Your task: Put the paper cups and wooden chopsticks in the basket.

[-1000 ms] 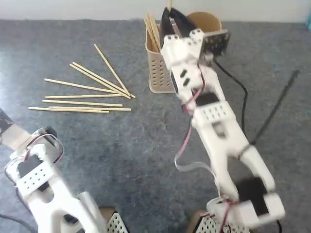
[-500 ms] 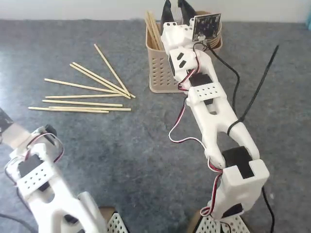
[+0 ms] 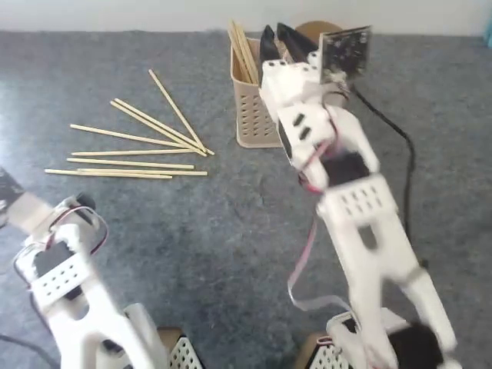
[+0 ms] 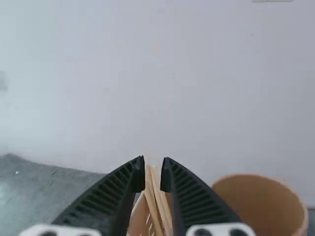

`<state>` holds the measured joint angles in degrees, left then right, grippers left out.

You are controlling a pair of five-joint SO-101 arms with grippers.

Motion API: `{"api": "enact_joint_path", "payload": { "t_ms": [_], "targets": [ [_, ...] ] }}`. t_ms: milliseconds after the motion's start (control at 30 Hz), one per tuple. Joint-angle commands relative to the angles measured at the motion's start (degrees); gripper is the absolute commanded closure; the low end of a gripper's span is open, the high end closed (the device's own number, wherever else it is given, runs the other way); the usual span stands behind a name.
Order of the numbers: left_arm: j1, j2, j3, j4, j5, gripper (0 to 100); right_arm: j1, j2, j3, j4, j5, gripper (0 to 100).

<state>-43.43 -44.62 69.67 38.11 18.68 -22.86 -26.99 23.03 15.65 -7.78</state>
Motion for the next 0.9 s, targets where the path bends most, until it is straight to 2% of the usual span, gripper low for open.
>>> {"api": "enact_joint_path", "payload": {
  "t_ms": [0, 167, 400, 600, 867],
  "targets": [
    [2.90, -1.67, -1.27, -0.18, 3.34, 76, -0.40, -12.79, -0.18, 17.98, 0.79, 93.2],
    [5.01, 1.85, -6.99, 6.77, 5.80, 76, -0.22, -20.44, -0.18, 36.53, 0.88, 93.6],
    [6.51, 22.68, -19.47, 7.03, 8.26, 76, -0.31, -24.40, 0.62, 55.08, 0.62, 93.7],
    [7.82, 44.40, -38.46, 10.37, 11.96, 76, -2.33, -25.01, 13.89, 54.20, 1.14, 93.7],
    [10.99, 65.76, -64.48, 18.99, 17.05, 76, -8.75, -24.92, 34.64, 39.52, 2.20, 93.7]
  ]
}}
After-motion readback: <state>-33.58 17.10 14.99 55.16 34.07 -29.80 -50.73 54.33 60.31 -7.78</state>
